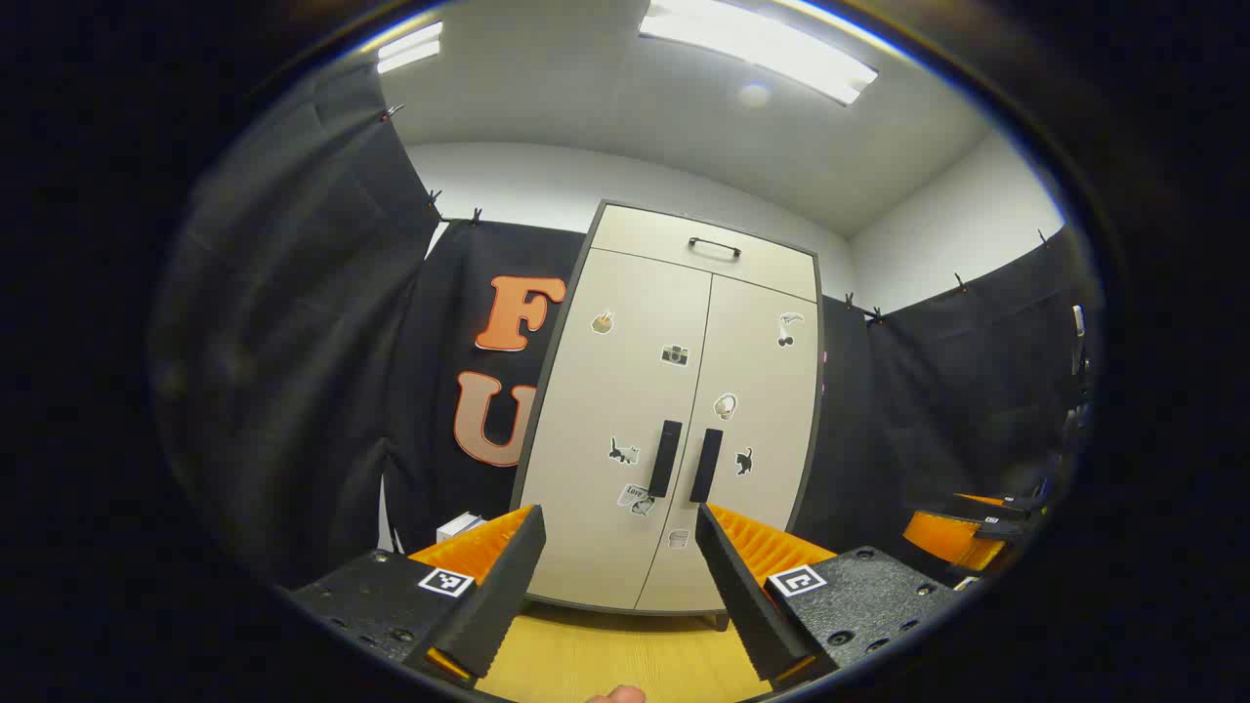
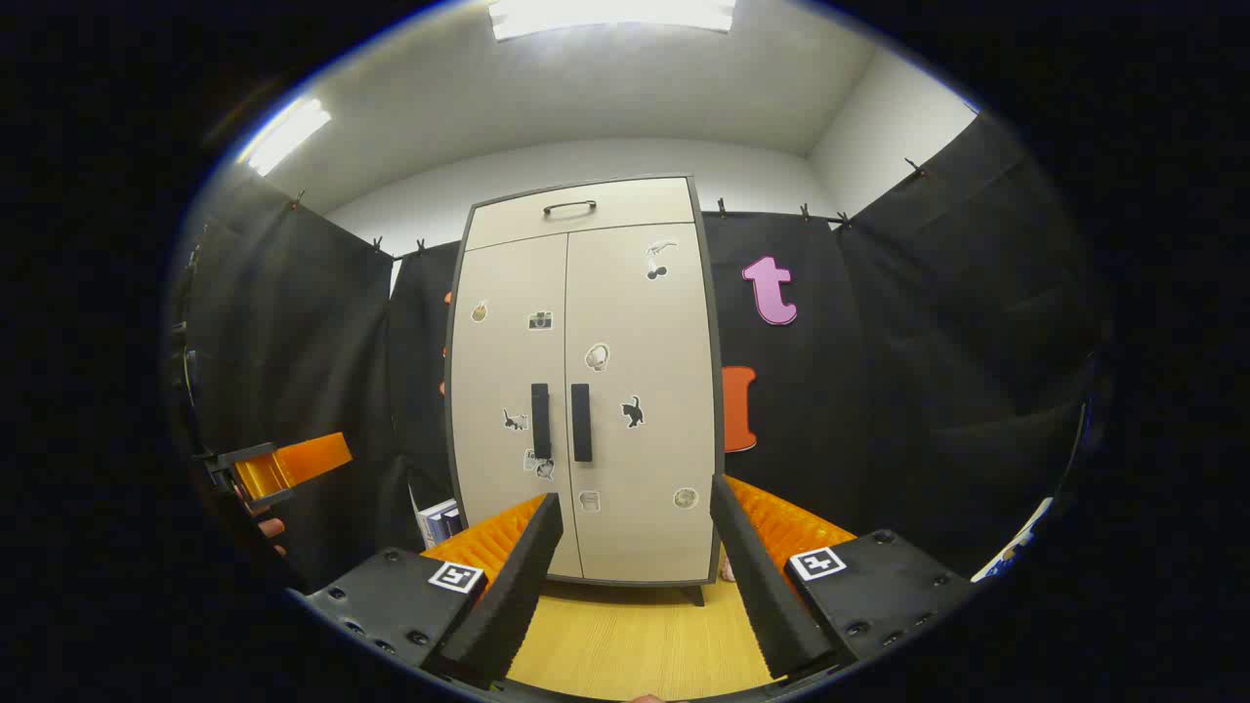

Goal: Open the right door of the double-door shoe cabinet with the right hand, and open the left door with the left hand.

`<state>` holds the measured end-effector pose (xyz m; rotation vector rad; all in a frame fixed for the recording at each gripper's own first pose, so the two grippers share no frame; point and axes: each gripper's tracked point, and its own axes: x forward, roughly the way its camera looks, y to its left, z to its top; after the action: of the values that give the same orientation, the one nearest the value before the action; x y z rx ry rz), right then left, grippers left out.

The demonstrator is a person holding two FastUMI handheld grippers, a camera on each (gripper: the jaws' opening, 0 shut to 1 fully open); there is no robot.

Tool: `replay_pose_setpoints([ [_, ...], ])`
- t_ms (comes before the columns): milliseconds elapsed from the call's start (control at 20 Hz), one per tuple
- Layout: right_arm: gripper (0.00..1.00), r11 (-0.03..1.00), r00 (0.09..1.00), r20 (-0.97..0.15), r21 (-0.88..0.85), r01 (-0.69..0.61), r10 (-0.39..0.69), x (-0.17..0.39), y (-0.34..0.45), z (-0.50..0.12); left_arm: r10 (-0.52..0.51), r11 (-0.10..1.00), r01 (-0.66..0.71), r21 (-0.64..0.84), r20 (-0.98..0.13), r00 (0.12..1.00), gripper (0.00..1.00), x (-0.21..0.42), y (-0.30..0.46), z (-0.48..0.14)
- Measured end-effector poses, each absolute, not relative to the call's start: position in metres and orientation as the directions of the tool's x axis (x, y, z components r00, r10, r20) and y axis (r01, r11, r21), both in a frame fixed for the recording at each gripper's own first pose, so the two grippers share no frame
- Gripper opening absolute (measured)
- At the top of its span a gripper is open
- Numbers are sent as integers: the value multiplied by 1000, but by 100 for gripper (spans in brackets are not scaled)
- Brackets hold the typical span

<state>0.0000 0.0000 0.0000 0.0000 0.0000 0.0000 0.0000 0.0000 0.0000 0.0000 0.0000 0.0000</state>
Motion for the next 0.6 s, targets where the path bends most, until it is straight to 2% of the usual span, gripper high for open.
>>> replay_pose_setpoints([
  [150, 90, 1000, 1000, -1, 22, 6, -6, 0, -6, 0, 7, 1000, -7, 15, -2, 1000, 94, 0, 1, -2],
  [200, 98, 1000, 1000, -1, 24, 8, -8, 0, -8, 0, 10, 1000, -10, 19, -2, 1000, 94, 2, 1, -3],
  [250, 89, 1000, 1000, -1, 24, 11, -11, 0, -9, 0, 13, 1000, -13, 21, -2, 1000, 94, 3, 1, -3],
  [400, 90, 1000, 1000, 2, 25, 14, -15, 0, -11, 1, 8, 1000, -7, 19, -3, 1000, 92, 2, -1, -4],
  [600, 90, 999, 1000, 5, 29, 15, -16, -1, -11, 1, -3, 1000, 3, 29, 4, 1000, 94, 3, -4, 0],
])
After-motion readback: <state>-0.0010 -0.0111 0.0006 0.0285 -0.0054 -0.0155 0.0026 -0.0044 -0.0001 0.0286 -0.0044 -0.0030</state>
